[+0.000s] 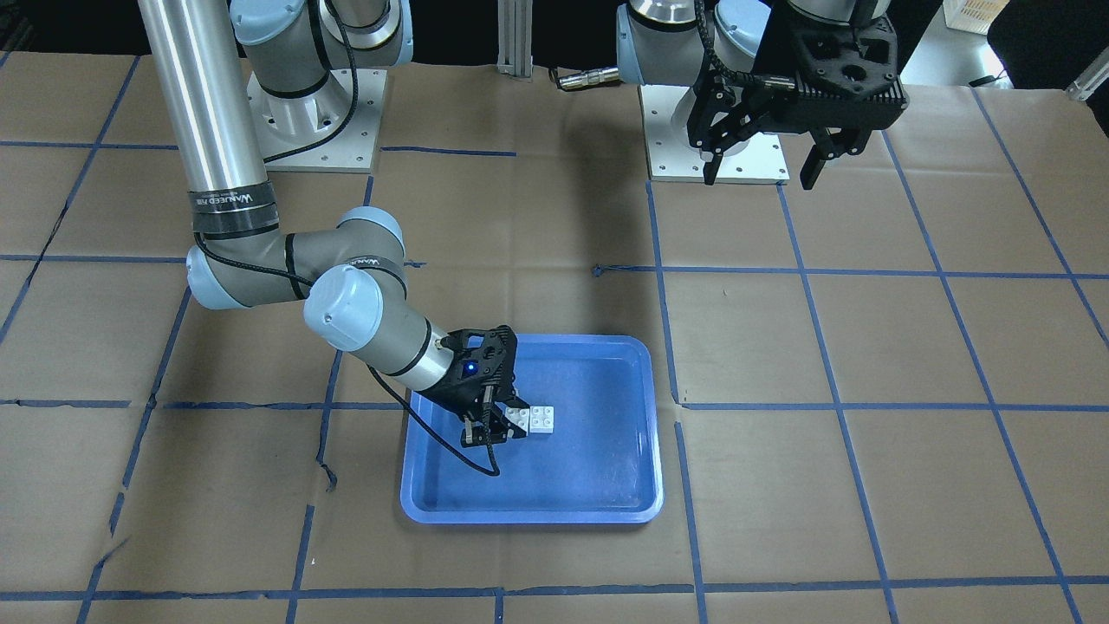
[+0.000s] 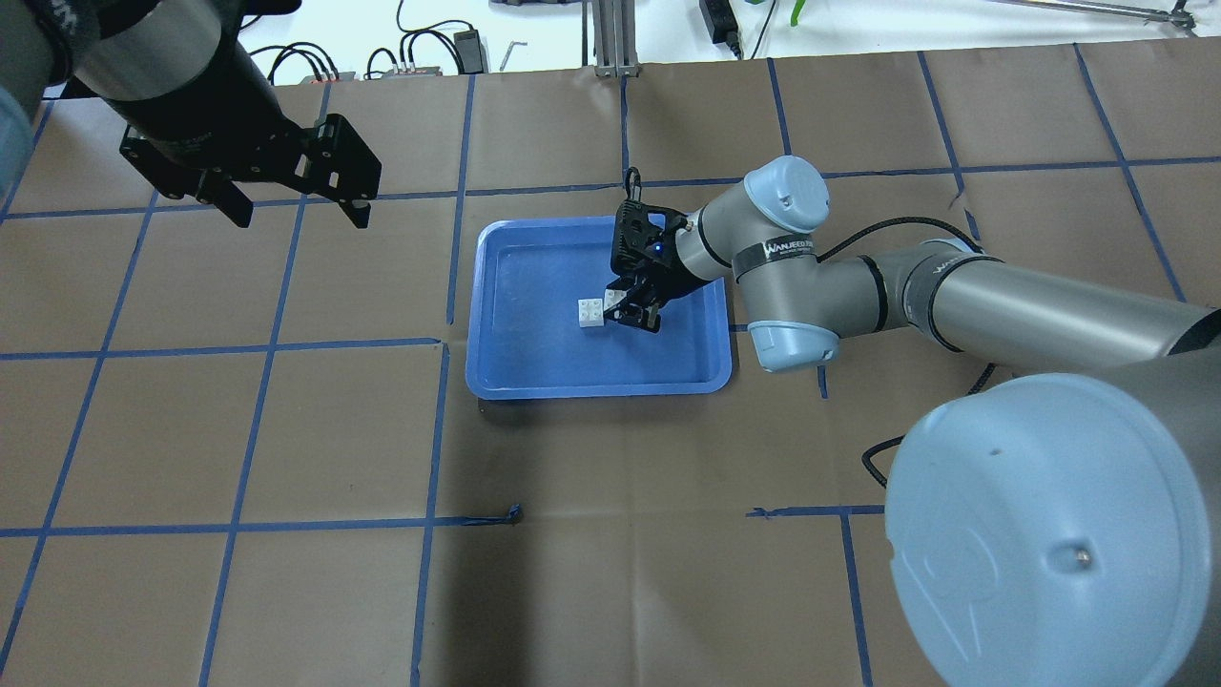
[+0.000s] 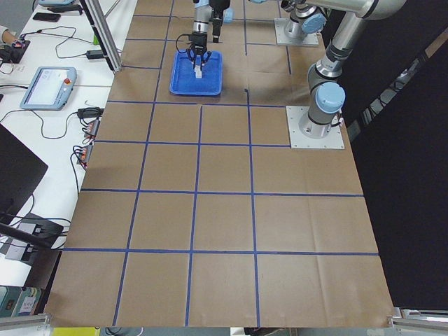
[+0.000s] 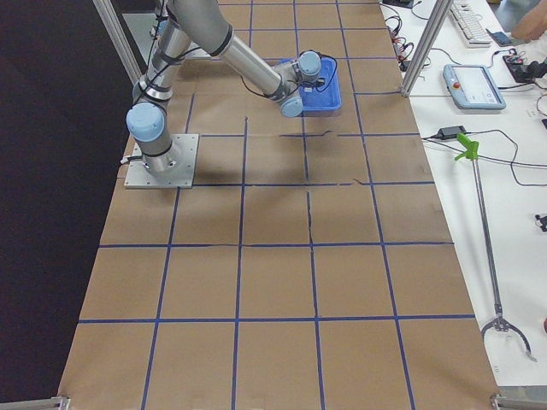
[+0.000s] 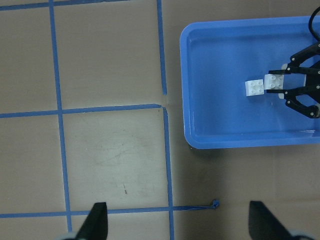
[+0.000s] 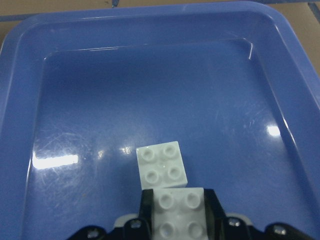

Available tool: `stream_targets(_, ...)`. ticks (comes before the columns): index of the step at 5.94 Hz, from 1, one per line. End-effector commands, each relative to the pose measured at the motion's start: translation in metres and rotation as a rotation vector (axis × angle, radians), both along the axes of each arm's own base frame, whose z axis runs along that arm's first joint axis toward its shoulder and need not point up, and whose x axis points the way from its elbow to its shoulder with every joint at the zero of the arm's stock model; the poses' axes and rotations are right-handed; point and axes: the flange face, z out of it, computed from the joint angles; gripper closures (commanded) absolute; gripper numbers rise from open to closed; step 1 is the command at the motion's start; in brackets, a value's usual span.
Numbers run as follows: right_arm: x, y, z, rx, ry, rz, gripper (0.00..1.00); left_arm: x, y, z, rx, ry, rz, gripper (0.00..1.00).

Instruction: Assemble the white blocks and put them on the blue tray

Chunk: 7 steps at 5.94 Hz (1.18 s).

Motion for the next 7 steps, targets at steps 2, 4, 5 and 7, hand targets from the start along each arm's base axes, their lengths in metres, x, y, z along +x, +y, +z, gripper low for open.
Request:
stream_targets(2, 0.0090, 0.0044, -0.0032, 0.005, 0.001, 0.014, 0.74, -0.0006, 0.0003, 0.0003, 0.001, -0.001, -0.001, 0.01)
stream_targets(4, 0.0075, 0.0119, -0.0092, 0.023, 0.004, 0.014, 0.74, -0.0006, 0.0002, 0.0010, -0.001, -0.001, -0.001, 0.01)
stream_targets(5, 0.0073, 0.0128, -0.0097, 0.008, 0.001, 0.014, 0.74, -0.0004, 0.0010, 0.0008, 0.001, -0.003, -0.003, 0.01)
stream_targets(7, 0.0078, 0.0108, -0.0071, -0.005, -0.002, 0.016, 0.74, -0.0006, 0.0016, 0.0015, -0.001, -0.001, -0.003, 0.01)
